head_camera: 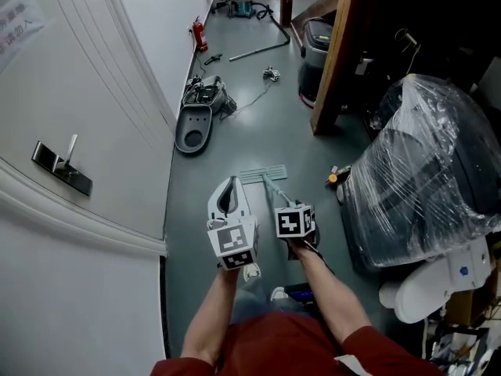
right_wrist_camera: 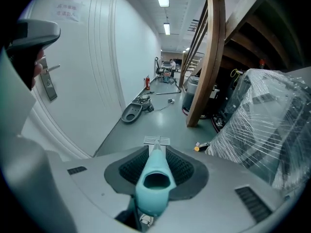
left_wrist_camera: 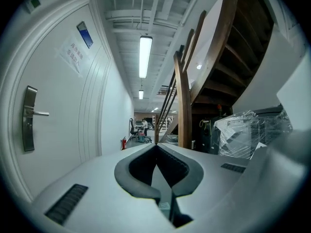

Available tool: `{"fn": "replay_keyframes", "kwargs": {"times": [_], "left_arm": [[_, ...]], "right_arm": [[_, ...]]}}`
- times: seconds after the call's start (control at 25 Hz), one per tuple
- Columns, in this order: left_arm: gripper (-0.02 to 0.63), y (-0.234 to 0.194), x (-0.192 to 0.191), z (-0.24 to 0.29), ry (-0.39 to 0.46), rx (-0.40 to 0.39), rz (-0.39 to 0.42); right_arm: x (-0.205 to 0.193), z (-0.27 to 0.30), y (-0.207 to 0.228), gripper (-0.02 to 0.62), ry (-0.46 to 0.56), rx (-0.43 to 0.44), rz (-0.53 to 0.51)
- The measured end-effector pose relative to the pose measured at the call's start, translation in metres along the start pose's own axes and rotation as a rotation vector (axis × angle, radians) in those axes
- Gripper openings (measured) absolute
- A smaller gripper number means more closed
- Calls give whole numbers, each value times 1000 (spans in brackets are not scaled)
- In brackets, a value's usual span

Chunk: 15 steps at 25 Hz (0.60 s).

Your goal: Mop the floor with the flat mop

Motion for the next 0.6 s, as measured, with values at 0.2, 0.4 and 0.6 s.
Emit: {"fn": "replay_keyframes", "kwargs": {"times": [0.2, 0.4, 0.6], "left_arm": [[15, 25, -7, -46, 1, 21, -10], [15, 39, -12, -80, 0, 33, 1], [15, 46, -8, -104, 3, 24, 13]], "right_arm": [[-37, -26, 0, 120, 4, 3, -16], [-65, -50, -3, 118, 0, 9, -25], [-85, -68, -13, 119, -4, 8, -21]]}}
Point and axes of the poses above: the fingertips, and each gripper's own axes: z forward along the fingers, y to its right, x out of its top, the point moved 10 cm from there along -z, backward along the fingers, and after that the axes turned 13 degrees about -z, right-handed, at the moved point
